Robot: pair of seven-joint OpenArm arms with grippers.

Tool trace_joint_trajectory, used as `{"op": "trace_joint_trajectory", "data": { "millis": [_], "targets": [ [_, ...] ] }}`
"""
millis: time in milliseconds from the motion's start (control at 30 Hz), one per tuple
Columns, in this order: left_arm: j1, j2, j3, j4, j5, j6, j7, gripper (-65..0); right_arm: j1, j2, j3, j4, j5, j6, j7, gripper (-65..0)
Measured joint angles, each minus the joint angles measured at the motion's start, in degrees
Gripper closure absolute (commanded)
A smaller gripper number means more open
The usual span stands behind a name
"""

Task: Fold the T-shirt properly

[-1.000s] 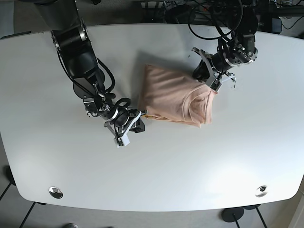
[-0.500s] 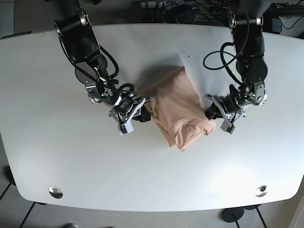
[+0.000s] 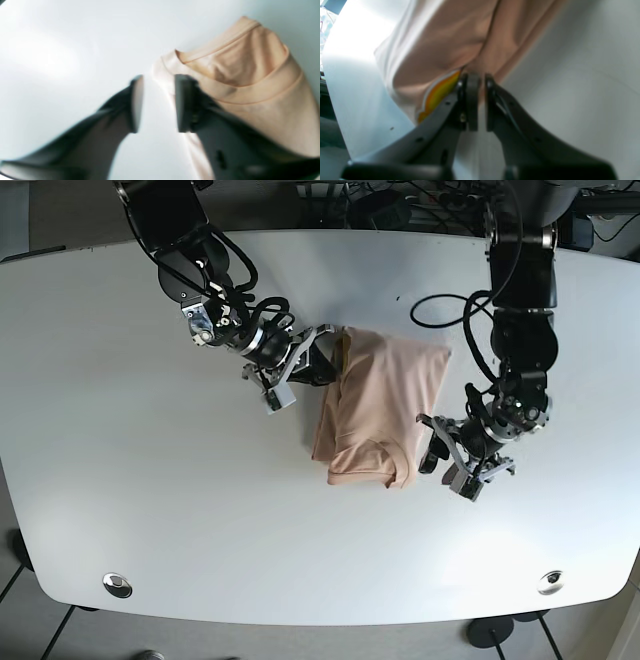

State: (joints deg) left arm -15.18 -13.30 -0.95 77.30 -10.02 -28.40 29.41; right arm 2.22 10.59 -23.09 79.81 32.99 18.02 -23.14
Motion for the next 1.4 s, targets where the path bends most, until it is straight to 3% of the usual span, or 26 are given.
{"op": "trace_joint_trajectory", "data": {
  "millis": [67, 233, 367, 533, 600, 667, 733, 833, 967, 1067, 1200, 1300, 1400],
  "targets": [
    [2.8, 2.6, -0.1, 4.2, 0.5, 5.3, 0.7, -41.7, 0.1, 1.6, 0.0, 1.1, 0.2, 0.02, 0.0, -3.5],
    [5.7, 5.8, 11.3, 8.3, -0.1, 11.9, -0.3, -42.1, -0.1, 2.9, 5.3, 1.9, 0.2, -0.04, -2.5, -3.5],
    [7.5, 7.1, 16.2, 5.9, -0.2, 21.0, -0.3, -42.1, -0.2, 2.9, 10.6, 2.5, 0.2, 0.13, -4.2, -3.5],
    [9.3, 7.3, 16.8, 0.4, -0.4, 21.3, -4.4, -42.1, 0.1, 2.9, 12.3, 3.9, 0.2, -0.02, -4.1, -3.5],
    [9.6, 5.4, 16.9, -0.8, -1.1, 20.3, -5.9, -42.1, -0.1, 2.4, 12.1, 5.1, 0.2, 0.22, -4.4, -3.5],
    [10.3, 0.3, 15.8, -1.2, -2.8, 18.9, -7.9, -42.1, 0.1, 2.5, 12.2, 5.9, 0.2, 0.15, -4.1, -3.5],
    [12.5, -5.4, 8.0, -1.7, -4.2, 15.9, -8.0, -42.1, 0.0, 2.4, 12.2, 7.2, 0.2, 0.07, -4.2, -3.5],
    [13.5, -13.2, -3.3, -7.8, -4.7, 3.8, -7.6, -42.1, -0.1, 2.4, 12.2, 7.9, 0.2, 0.13, -4.2, -3.5],
    [13.2, -22.6, -12.1, -20.4, -4.8, -6.8, -8.5, -42.1, -0.2, 2.7, 12.1, 8.4, 0.2, 0.09, -4.2, -3.5],
    [14.1, -31.4, -13.7, -31.5, -2.4, -7.7, -15.0, -42.1, -1.7, 2.4, 12.0, 8.7, 0.2, 0.13, -4.4, -3.5],
    [14.6, -36.0, -13.7, -36.9, -0.2, -7.7, -18.4, -42.1, -2.2, 2.4, 11.8, 8.7, 0.0, 0.15, -4.3, -3.5],
    [14.7, -38.5, -13.7, -36.1, -0.2, -11.0, -18.6, -42.1, -3.3, 2.4, 11.8, 8.7, 0.0, 0.17, -4.4, -3.5],
    [15.3, -38.5, -17.4, -25.7, -0.1, -11.8, -18.3, -41.9, -3.1, 2.4, 11.8, 8.7, 0.0, 0.20, -4.3, -3.5]
  ]
}}
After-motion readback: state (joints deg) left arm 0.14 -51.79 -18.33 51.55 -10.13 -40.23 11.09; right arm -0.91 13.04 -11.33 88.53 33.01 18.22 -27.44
